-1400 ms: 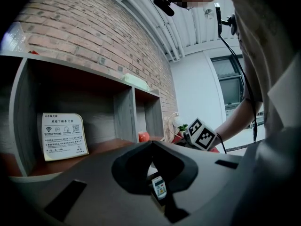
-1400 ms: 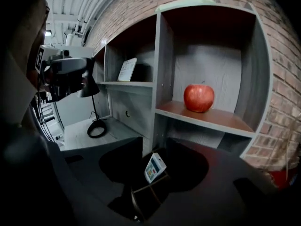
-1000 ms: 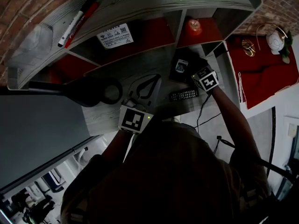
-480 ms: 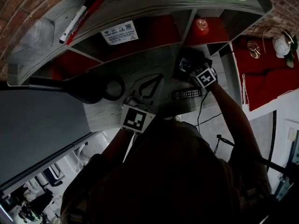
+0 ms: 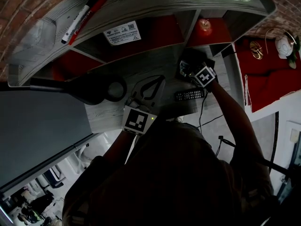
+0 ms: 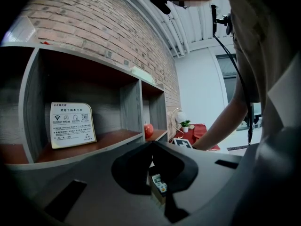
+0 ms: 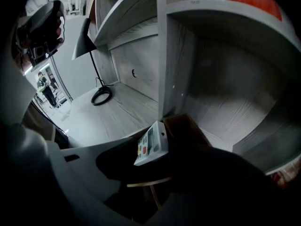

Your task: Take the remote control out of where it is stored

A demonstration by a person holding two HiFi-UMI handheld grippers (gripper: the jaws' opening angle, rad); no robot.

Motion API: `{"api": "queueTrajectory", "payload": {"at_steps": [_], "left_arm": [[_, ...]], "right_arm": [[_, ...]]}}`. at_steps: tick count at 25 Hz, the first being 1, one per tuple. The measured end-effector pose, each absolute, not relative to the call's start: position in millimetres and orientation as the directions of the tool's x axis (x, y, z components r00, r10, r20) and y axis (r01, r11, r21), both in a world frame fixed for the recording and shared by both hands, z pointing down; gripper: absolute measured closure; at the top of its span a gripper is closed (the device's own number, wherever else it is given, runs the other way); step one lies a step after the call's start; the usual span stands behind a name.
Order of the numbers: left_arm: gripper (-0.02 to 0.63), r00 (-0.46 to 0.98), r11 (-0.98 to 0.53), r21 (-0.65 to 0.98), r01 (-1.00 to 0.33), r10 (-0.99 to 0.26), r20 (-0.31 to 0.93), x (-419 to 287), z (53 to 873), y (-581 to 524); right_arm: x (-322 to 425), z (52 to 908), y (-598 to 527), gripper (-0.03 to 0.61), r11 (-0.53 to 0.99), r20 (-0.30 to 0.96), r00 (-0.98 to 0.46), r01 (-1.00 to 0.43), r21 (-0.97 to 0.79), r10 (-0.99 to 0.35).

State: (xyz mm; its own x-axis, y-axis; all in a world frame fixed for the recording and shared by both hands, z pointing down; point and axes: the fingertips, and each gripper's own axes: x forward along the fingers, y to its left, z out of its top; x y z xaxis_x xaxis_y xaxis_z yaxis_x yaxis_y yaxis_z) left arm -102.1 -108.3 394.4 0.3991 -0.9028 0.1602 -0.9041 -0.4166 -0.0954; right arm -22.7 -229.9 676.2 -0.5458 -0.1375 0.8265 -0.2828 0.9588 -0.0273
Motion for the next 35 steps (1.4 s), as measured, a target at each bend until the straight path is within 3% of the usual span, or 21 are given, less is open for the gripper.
{"api": "queueTrajectory", "payload": {"at_steps": [11, 15, 23, 27, 35], "left_arm": [[0.601, 0.373, -0.391, -0.064, -0.918, -0.908, 0.191, -113.8, 406.8, -105.7], [0.601, 0.379, -0.398, -0.076, -0.914, -0.906, 0.191, -113.3, 406.1, -108.3], [0.601, 0.394, -0.412, -0.084, -0.907, -0.902, 0.177, -111.4, 404.7, -111.6], [0.601, 0.389, -0.407, -0.086, -0.909, -0.905, 0.172, -113.0, 402.6, -112.5], [0.601, 0.373, -0.394, -0.08, -0.916, -0.907, 0.194, -121.8, 408.1, -109.4]], "right_arm": [[-26.9, 675.1, -224.3, 0.38, 0.964, 0.831, -0.557, -0.223, -0.143, -0.005], [-23.0, 673.2, -225.1, 0.436, 0.964, 0.834, -0.55, -0.194, -0.182, 0.047], [-25.1, 672.1, -191.7, 0.46, 0.952, 0.834, -0.49, -0.029, -0.305, 0.253], [-32.3, 701.7, -179.2, 0.46, 0.987, 0.897, -0.413, 0.087, -0.135, 0.159], [-55.8, 701.9, -160.0, 0.486, 0.984, 0.892, -0.417, 0.09, -0.152, 0.176]]}}
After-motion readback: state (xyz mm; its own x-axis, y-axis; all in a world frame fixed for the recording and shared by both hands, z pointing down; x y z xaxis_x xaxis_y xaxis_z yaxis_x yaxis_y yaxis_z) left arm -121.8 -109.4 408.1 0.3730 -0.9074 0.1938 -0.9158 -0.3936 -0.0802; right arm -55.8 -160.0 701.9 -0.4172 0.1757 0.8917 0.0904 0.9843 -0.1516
